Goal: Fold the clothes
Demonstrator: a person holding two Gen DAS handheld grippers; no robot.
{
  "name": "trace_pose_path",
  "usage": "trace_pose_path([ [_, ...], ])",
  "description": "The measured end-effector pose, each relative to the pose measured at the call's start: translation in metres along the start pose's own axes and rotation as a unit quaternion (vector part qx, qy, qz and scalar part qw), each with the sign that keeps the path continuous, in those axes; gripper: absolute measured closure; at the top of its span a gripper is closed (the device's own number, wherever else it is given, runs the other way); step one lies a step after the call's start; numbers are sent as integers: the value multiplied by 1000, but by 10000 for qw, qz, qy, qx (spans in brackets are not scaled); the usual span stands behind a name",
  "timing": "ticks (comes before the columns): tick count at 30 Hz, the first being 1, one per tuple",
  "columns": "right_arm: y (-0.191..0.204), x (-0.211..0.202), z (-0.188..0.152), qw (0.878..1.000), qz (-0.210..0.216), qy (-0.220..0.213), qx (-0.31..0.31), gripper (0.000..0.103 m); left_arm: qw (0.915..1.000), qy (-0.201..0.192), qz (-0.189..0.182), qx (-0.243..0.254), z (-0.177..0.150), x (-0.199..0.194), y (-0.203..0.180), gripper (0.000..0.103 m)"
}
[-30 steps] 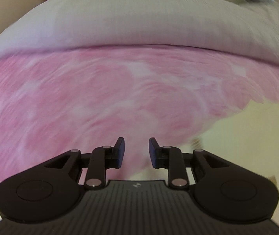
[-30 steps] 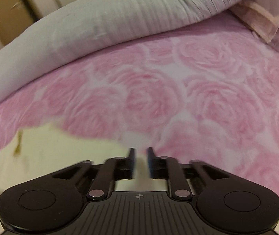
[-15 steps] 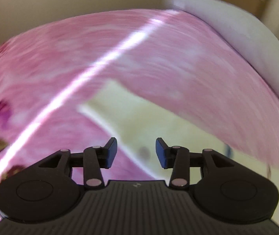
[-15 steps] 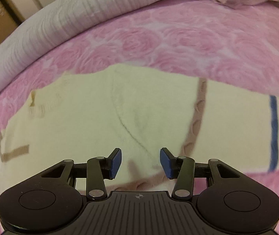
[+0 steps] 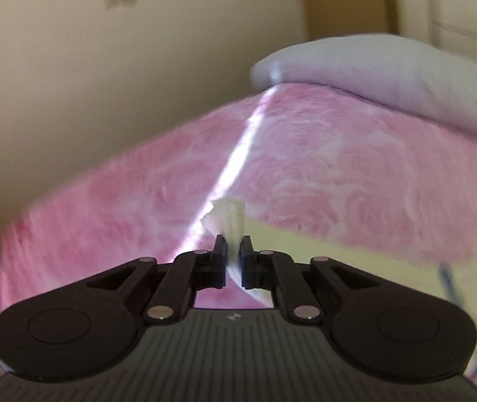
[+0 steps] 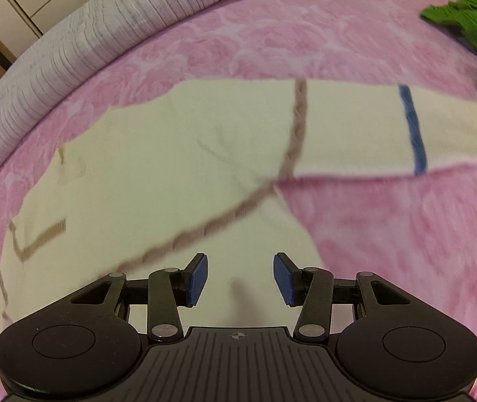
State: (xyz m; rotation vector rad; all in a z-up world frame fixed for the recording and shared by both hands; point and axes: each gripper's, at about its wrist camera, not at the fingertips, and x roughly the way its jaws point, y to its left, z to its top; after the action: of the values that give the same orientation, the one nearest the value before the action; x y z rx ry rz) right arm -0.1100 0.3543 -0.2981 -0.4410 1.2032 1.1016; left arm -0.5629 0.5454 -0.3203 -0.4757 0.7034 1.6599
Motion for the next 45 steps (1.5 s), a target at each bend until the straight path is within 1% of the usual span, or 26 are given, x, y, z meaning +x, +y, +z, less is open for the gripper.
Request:
trace_pose_path([
  [1,-1,0,-6,10000,-26,56,-6,55,9993,-58,46,355,-6,-3,-1,94],
  [2,-2,1,-13,9999,-51,113,-10,55,9986,-41,116,519,-10,-4,-1,92],
  [3,-3,2,-19,9998,-73,171,-11,55,9985,46,208,506,-14,-1,0,87],
  [5,-9,2,-30,9996,-136,259,-14,55,9978,220,392,479,-20,3,3,80],
  [7,-20,-3,-37,9995,-171,249,33,55,9971,370,534,390,-24,4,5,79],
  [10,-45,-16,-42,9994,-233,145,200,55,9967,556,595,14,-20,-13,9,79],
  [12,-72,-25,-42,9984,-330,48,457,55,9954,764,533,-209,-23,-32,10,79],
  [15,-129,-40,-41,9917,-479,-145,1182,54,9942,1037,55,-284,-39,-66,-6,80],
  [17,-176,-49,-37,9819,-551,-367,1773,54,9917,1199,-424,-180,-54,-91,-29,80],
  [19,-223,-57,-31,9692,-557,-591,2325,54,9870,1306,-927,-98,-68,-114,-57,80],
  [21,-268,-65,-25,9540,-453,-865,2835,54,9817,1355,-1333,-83,-79,-135,-84,80],
  [23,-316,-72,-18,9340,-274,-1230,3342,54,9770,1392,-1608,-137,-89,-155,-107,80],
  [26,-374,-76,-8,9012,10,-1633,4015,54,9724,1405,-1822,-386,-101,-180,-126,80],
  [29,-416,-65,2,8719,387,-1782,4545,54,9686,1403,-1950,-647,-112,-203,-134,80],
  [30,-424,-59,6,8658,494,-1792,4645,54,9681,1406,-1962,-672,-114,-209,-135,80],
  [33,-438,-42,18,8593,709,-1850,4716,54,9680,1393,-1975,-674,-121,-224,-135,80],
  [34,-440,-40,22,8631,714,-1898,4625,56,9683,1384,-1979,-644,-123,-228,-133,80],
  [35,-439,-39,27,8744,632,-1860,4437,102,9684,1376,-1989,-608,-124,-232,-131,80],
  [37,-434,-38,38,9089,315,-1644,3820,100,9686,1360,-2009,-537,-125,-239,-125,80],
  [38,-431,-40,41,9225,123,-1643,3490,101,9689,1346,-2018,-494,-126,-242,-121,80],
  [39,-432,-43,43,9310,-22,-1605,3280,101,9688,1348,-2035,-427,-125,-243,-116,80],
  [40,-434,-44,45,9368,-116,-1551,3134,101,9692,1371,-2017,-331,-126,-244,-109,80],
  [41,-436,-44,45,9381,-106,-1470,3136,100,9711,1384,-1930,-223,-127,-244,-105,79],
  [42,-436,-45,45,9388,-114,-1384,3151,97,9734,1398,-1816,-77,-129,-245,-99,74],
  [43,-433,-47,46,9404,-161,-1274,3149,95,9740,1438,-1751,61,-132,-244,-93,73],
  [45,-420,-58,43,9467,-294,-1129,3004,78,9682,1615,-1909,88,-139,-242,-81,72],
])
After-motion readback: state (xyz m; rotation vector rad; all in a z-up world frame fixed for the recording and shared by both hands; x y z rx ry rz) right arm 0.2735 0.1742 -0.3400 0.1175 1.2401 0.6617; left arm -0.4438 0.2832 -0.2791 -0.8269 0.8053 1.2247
